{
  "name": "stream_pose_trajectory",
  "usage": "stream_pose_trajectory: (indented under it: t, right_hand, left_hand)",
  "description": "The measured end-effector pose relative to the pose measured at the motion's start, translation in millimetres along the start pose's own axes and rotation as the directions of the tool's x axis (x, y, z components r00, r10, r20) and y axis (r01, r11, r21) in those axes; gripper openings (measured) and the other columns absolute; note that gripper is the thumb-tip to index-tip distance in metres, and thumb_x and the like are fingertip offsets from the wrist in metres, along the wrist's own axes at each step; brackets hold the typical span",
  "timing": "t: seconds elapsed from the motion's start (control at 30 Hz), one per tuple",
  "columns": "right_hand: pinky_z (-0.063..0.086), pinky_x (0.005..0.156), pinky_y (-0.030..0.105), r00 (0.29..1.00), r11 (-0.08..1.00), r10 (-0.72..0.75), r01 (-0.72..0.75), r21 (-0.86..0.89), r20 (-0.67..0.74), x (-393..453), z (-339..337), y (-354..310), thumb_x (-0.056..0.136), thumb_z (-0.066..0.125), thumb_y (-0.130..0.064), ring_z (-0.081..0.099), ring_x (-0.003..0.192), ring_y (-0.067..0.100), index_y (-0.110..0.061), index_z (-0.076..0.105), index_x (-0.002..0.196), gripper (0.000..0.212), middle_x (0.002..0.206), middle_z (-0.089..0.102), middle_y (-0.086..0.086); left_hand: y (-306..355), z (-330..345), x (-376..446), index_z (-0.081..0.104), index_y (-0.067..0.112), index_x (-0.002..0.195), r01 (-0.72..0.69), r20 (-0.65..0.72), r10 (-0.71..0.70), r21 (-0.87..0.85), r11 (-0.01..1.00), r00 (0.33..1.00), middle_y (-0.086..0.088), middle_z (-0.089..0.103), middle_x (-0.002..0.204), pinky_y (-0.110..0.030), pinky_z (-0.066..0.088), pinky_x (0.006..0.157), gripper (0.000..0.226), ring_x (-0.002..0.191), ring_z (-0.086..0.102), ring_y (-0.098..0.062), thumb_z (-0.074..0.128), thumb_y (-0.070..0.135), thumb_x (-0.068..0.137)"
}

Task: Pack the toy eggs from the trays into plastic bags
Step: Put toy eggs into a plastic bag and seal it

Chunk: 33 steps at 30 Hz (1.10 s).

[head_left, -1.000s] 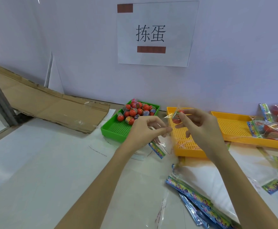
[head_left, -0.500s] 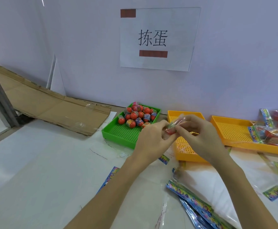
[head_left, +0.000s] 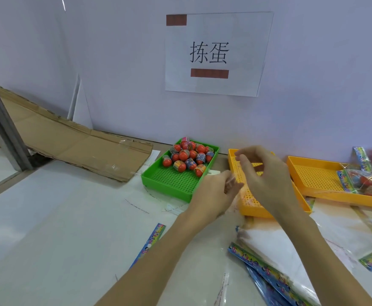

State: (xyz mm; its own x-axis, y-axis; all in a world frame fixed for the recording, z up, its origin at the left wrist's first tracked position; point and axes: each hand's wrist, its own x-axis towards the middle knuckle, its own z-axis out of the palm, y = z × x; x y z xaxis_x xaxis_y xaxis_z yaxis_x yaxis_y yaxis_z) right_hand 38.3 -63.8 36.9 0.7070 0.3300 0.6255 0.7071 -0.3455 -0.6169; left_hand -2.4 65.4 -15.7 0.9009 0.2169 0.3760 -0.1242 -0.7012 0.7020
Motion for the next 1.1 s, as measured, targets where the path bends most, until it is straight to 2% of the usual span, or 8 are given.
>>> stream_pose_trajectory:
  t: [0.13, 0.27, 0.37, 0.53, 0.63, 0.8, 0.9, 1.1]
  right_hand:
    - [0.042, 0.075, 0.004, 0.965, 0.989, -0.11, 0.13, -0.07, 0.236, 20, 25, -23, 0.101, 0.058, -0.009, 0.06, 0.086, 0.001, -0.021, 0.077, 0.104, 0.022, 0.102, 0.073, -0.012]
    - [0.047, 0.076, 0.024, 0.805, 0.945, 0.02, 0.179, -0.275, 0.593, 57, 58, -42, 0.105, 0.048, -0.007, 0.058, 0.083, 0.01, -0.02, 0.077, 0.113, 0.033, 0.115, 0.072, 0.002]
    - [0.055, 0.092, 0.04, 0.729, 0.867, 0.161, 0.217, -0.448, 0.665, 74, 79, -44, 0.101, 0.057, -0.009, 0.066, 0.104, 0.026, -0.012, 0.073, 0.119, 0.024, 0.125, 0.068, 0.01]
    - [0.057, 0.093, 0.044, 0.684, 0.794, 0.252, 0.259, -0.55, 0.685, 75, 91, -36, 0.087, 0.082, -0.023, 0.066, 0.109, 0.03, -0.01, 0.075, 0.112, 0.029, 0.121, 0.069, 0.01]
    - [0.056, 0.088, 0.042, 0.778, 0.837, 0.176, 0.204, -0.508, 0.603, 73, 93, -30, 0.094, 0.072, -0.026, 0.065, 0.105, 0.033, -0.012, 0.069, 0.116, 0.026, 0.117, 0.07, 0.012]
    - [0.051, 0.081, 0.031, 0.987, 0.998, 0.018, -0.008, -0.067, 0.157, 63, 66, -15, 0.107, 0.055, -0.022, 0.066, 0.085, 0.013, -0.01, 0.067, 0.111, 0.018, 0.093, 0.074, -0.002]
    - [0.048, 0.07, 0.01, 0.997, 0.999, -0.039, 0.041, 0.029, -0.072, 41, 34, -1, 0.106, 0.058, -0.024, 0.065, 0.082, -0.005, -0.014, 0.069, 0.11, 0.015, 0.087, 0.068, -0.019]
    - [0.061, 0.073, 0.023, 0.983, 0.982, 0.035, -0.001, 0.188, -0.18, 1, 1, 22, 0.099, 0.07, -0.025, 0.075, 0.087, 0.005, -0.01, 0.067, 0.119, 0.025, 0.1, 0.077, -0.007]
  left_hand:
    - [-2, 5, 0, 0.049, 0.02, 0.078, 0.111, 0.033, -0.112, 0.028, 0.993, 0.993, 0.013, 0.045, 0.062, -0.028, 0.037, 0.057, 0.023, 0.055, 0.043, -0.002, 0.06, 0.01, 0.096]
    - [-3, 6, -3, 0.053, 0.017, 0.072, 0.188, 0.007, -0.188, -0.088, 0.978, 0.982, 0.004, 0.055, 0.062, -0.032, 0.05, 0.064, 0.027, 0.057, 0.053, -0.013, 0.059, 0.0, 0.093]
    - [-6, 5, -2, 0.058, -0.002, 0.068, 0.214, 0.065, -0.21, -0.048, 0.976, 0.975, -0.015, 0.067, 0.063, -0.035, 0.058, 0.062, 0.021, 0.055, 0.065, -0.012, 0.06, -0.003, 0.089]
    - [-10, 9, 3, 0.034, 0.027, 0.069, 0.309, 0.076, -0.309, 0.023, 0.951, 0.948, 0.005, 0.047, 0.068, -0.026, 0.054, 0.061, 0.041, 0.063, 0.055, -0.02, 0.055, 0.007, 0.098]
    - [-7, 7, 6, 0.038, 0.02, 0.068, 0.287, 0.138, -0.29, 0.039, 0.957, 0.947, 0.001, 0.042, 0.062, -0.029, 0.035, 0.058, 0.036, 0.061, 0.042, -0.021, 0.052, 0.005, 0.097]
    - [-7, -6, 6, 0.059, 0.01, 0.1, 0.321, 0.126, -0.296, -0.435, 0.841, 0.947, -0.005, 0.07, 0.068, -0.026, 0.044, 0.047, 0.013, 0.048, 0.057, -0.024, 0.062, 0.022, 0.1]
    - [-3, -12, 7, 0.056, 0.012, 0.115, 0.342, 0.162, -0.309, -0.598, 0.725, 0.937, -0.004, 0.073, 0.075, -0.023, 0.046, 0.047, 0.038, 0.051, 0.061, -0.016, 0.074, 0.039, 0.095]
    - [-3, -12, 7, 0.063, 0.01, 0.115, 0.247, 0.087, -0.246, -0.613, 0.751, 0.965, -0.007, 0.076, 0.079, -0.02, 0.051, 0.053, 0.035, 0.062, 0.069, -0.014, 0.076, 0.035, 0.095]
